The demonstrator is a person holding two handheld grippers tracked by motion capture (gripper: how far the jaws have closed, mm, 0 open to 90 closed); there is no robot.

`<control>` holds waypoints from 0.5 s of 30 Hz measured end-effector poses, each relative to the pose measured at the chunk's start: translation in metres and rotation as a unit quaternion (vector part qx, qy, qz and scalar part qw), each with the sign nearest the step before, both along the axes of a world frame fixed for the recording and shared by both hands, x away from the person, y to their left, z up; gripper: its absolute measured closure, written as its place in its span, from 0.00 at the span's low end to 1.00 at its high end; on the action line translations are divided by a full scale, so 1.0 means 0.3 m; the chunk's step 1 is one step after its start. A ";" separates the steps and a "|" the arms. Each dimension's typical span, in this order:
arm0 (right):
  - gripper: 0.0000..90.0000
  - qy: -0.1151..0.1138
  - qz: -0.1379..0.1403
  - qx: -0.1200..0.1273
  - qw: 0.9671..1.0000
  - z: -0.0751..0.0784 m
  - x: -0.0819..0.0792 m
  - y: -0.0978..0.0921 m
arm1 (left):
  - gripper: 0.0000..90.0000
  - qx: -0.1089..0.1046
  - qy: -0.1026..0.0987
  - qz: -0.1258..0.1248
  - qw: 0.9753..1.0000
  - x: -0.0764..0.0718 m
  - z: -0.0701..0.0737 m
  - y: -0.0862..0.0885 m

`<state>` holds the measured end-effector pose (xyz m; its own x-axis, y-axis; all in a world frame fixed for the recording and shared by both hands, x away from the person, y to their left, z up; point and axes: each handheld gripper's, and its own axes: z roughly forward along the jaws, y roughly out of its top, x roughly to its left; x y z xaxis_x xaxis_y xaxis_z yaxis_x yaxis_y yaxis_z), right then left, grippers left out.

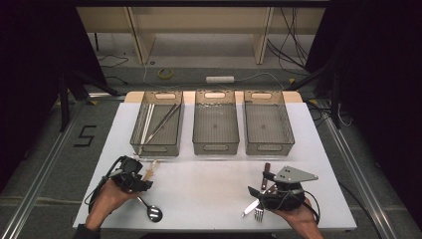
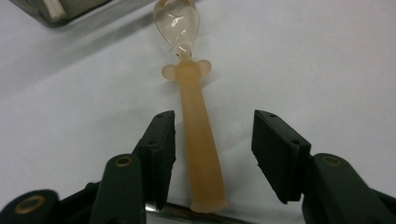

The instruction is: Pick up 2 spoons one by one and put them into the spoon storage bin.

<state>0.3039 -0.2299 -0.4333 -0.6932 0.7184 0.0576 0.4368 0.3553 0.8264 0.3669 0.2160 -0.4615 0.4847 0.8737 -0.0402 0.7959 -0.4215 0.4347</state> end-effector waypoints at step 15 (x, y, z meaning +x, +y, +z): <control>0.32 -0.001 0.002 -0.004 1.000 0.001 0.002 0.011 | 0.79 0.011 0.012 -0.005 1.000 0.005 -0.026 0.017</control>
